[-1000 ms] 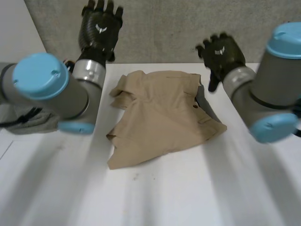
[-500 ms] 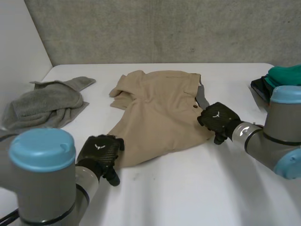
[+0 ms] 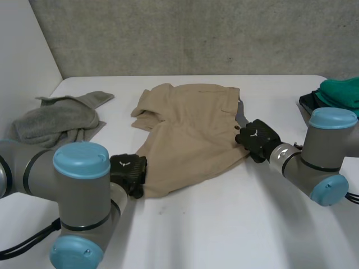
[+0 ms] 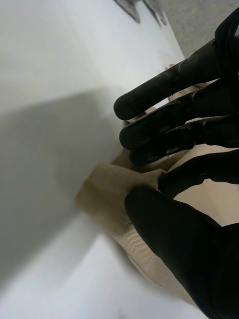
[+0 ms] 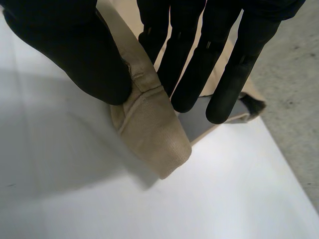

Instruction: Fold the laundry.

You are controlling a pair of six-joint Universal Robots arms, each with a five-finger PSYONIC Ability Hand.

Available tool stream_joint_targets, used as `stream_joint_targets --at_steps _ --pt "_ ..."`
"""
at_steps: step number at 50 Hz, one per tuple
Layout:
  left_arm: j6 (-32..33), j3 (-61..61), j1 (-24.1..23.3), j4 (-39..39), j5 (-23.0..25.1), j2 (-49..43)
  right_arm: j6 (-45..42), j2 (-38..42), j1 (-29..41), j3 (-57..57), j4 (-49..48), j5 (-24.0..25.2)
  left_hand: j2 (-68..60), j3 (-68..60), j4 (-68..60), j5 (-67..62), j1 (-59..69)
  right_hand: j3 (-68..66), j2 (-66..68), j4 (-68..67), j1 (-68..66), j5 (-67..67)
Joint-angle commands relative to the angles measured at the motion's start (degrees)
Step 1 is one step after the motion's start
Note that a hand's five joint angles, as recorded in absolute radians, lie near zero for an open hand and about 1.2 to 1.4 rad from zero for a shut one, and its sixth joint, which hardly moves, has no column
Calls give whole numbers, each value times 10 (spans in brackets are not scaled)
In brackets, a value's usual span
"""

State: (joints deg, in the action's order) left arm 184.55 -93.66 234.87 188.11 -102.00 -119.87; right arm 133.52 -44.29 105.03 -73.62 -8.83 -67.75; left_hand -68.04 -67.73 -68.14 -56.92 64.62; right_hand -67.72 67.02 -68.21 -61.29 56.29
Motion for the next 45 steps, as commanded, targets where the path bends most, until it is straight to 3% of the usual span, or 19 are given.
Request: stream_joint_targets --at_steps 1,8,15,24,27,34,42,45 --pt "1 13 -3 -2 -2 37 4 -39 -3 -14 -18 -11 -120 -123 -119 -131 154 -123 130 -118 -187 137" --pt "56 8 3 -6 0 162 3 -149 -4 -45 18 -64 -120 -123 -119 -131 154 -123 130 -118 -187 137" --pt "208 -19 2 -57 -1 258 3 -281 -8 -68 214 -89 -120 -123 -119 -131 154 -123 130 -118 -187 137" --pt "264 -55 -24 -196 4 336 -10 -402 -4 -118 440 -82 -120 -123 -119 -131 154 -123 130 -118 -187 137" --pt "264 -63 -32 -214 6 327 -37 -409 -3 -143 467 -81 -120 -123 -119 -131 154 -123 130 -118 -187 137" --pt "268 -39 -56 -213 9 211 -115 -371 -5 -181 469 -91 -120 -123 -119 -131 154 -123 130 -118 -187 137" --pt "287 126 -35 -101 9 73 -20 -267 -1 -86 377 -99 -120 -123 -119 -131 154 -123 130 -118 -187 137" --pt "322 206 -20 -38 10 10 16 -233 0 -40 348 -119 -120 -123 -119 -131 154 -123 130 -118 -187 137"
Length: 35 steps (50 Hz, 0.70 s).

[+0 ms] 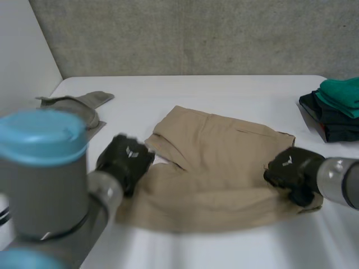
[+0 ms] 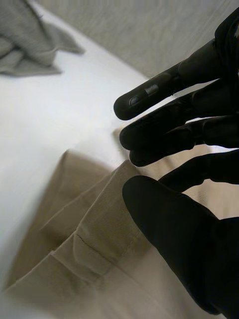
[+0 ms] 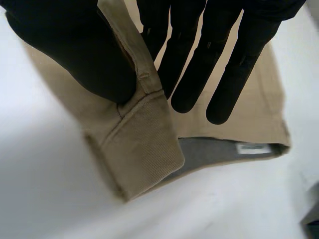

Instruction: Fold the laundry.

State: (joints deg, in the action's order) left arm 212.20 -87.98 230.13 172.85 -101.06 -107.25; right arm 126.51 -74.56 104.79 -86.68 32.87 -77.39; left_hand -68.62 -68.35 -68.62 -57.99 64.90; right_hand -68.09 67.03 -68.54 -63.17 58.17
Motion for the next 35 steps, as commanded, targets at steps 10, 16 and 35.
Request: stream_joint_targets --at_steps 10,16,35 --pt "181 284 54 259 61 -262 93 177 8 187 -203 -81 -114 -117 -114 -120 151 -119 130 -115 -168 118" --pt "180 375 78 387 105 -295 98 215 32 277 -392 -103 -114 -117 -114 -120 151 -119 130 -115 -168 118" --pt "8 299 124 558 59 -127 172 133 96 297 -691 -145 -114 -117 -114 -120 151 -119 130 -115 -168 118"
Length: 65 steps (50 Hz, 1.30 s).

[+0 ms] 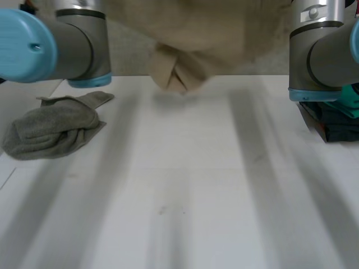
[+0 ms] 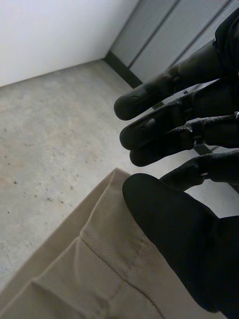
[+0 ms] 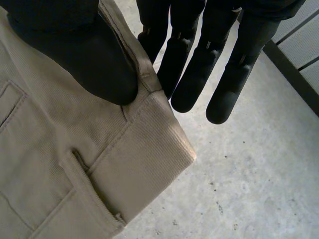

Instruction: Fold the laundry.

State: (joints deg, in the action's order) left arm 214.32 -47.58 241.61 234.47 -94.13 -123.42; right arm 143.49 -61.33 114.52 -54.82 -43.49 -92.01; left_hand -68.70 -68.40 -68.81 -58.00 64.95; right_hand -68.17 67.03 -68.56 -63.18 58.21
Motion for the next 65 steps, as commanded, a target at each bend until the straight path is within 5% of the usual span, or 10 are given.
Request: stream_joint_targets --at_steps 1,16,25,31,35,42,46,53,60,65 --pt "-13 -123 11 -64 -11 36 4 2 -2 -27 81 3 -113 -116 -112 -120 151 -118 130 -114 -168 118" --pt "-11 -422 -25 -151 -8 2 -53 150 4 -156 219 41 -113 -116 -112 -120 151 -118 130 -114 -168 118" --pt "-9 -526 -36 -346 -10 146 -69 23 -3 -263 390 24 -113 -116 -112 -120 151 -118 130 -114 -168 118" --pt "-6 -580 -51 -551 -11 257 -75 -60 -3 -318 497 26 -113 -116 -112 -120 151 -118 130 -114 -168 118" --pt "-7 -601 -89 -717 -6 312 -132 -120 -4 -381 609 27 -113 -116 -112 -120 151 -118 130 -114 -168 118" --pt "-7 -605 -193 -833 -5 346 -226 -187 -17 -480 718 31 -113 -116 -112 -120 151 -118 130 -114 -168 118" --pt "-5 -597 -217 -839 -7 353 -226 -215 -18 -525 715 36 -113 -116 -112 -120 151 -118 130 -114 -168 118" --pt "12 -561 -160 -810 -9 321 -225 -223 -21 -525 709 50 -113 -116 -112 -120 151 -118 130 -114 -168 118" --pt "78 -467 -103 -624 -10 205 -195 -208 -25 -467 581 59 -113 -116 -112 -120 151 -118 130 -114 -168 118" --pt "97 -340 -79 -477 -15 76 -156 -114 -28 -399 483 36 -113 -116 -112 -120 151 -118 130 -114 -168 118"
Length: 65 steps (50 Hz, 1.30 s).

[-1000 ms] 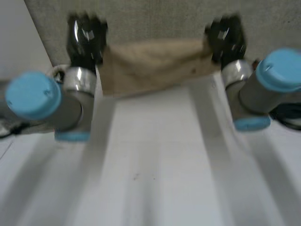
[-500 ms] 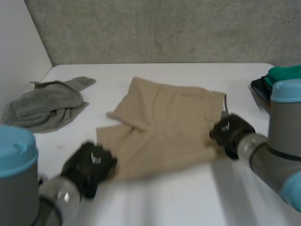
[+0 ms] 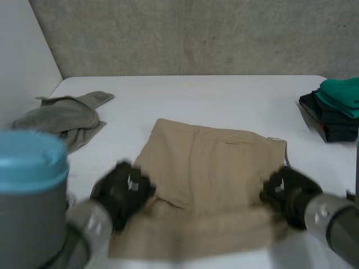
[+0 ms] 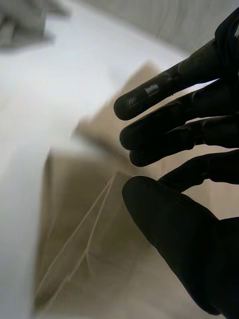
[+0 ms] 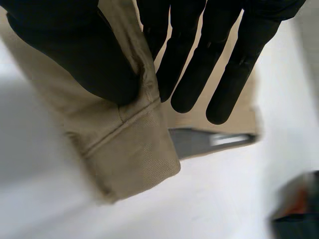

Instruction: Fold the laundry.

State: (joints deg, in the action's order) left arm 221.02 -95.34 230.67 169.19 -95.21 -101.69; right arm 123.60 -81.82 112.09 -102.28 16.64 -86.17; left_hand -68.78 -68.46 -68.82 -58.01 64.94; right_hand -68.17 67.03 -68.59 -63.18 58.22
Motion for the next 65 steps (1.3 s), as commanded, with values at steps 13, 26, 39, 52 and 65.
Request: stream_joint_targets --at_steps 13,26,39,52,65 --pt "107 399 52 438 -2 -417 43 292 1 262 -356 -87 -112 -115 -112 -120 151 -118 130 -114 -168 118" --pt "105 372 11 569 -5 -454 138 331 -5 293 -423 -79 588 585 588 580 -549 582 -570 586 532 -582" --pt "64 177 -12 594 -30 -291 364 168 -121 150 -124 31 588 585 588 580 -549 492 -480 496 442 -492" --pt "27 133 -16 587 -63 -259 338 181 -157 80 -231 63 588 585 588 580 -549 -118 130 -114 -168 118" --pt "24 79 -2 586 -64 -186 114 123 -209 70 -236 -18 588 585 588 580 -549 -118 130 -114 -168 118"
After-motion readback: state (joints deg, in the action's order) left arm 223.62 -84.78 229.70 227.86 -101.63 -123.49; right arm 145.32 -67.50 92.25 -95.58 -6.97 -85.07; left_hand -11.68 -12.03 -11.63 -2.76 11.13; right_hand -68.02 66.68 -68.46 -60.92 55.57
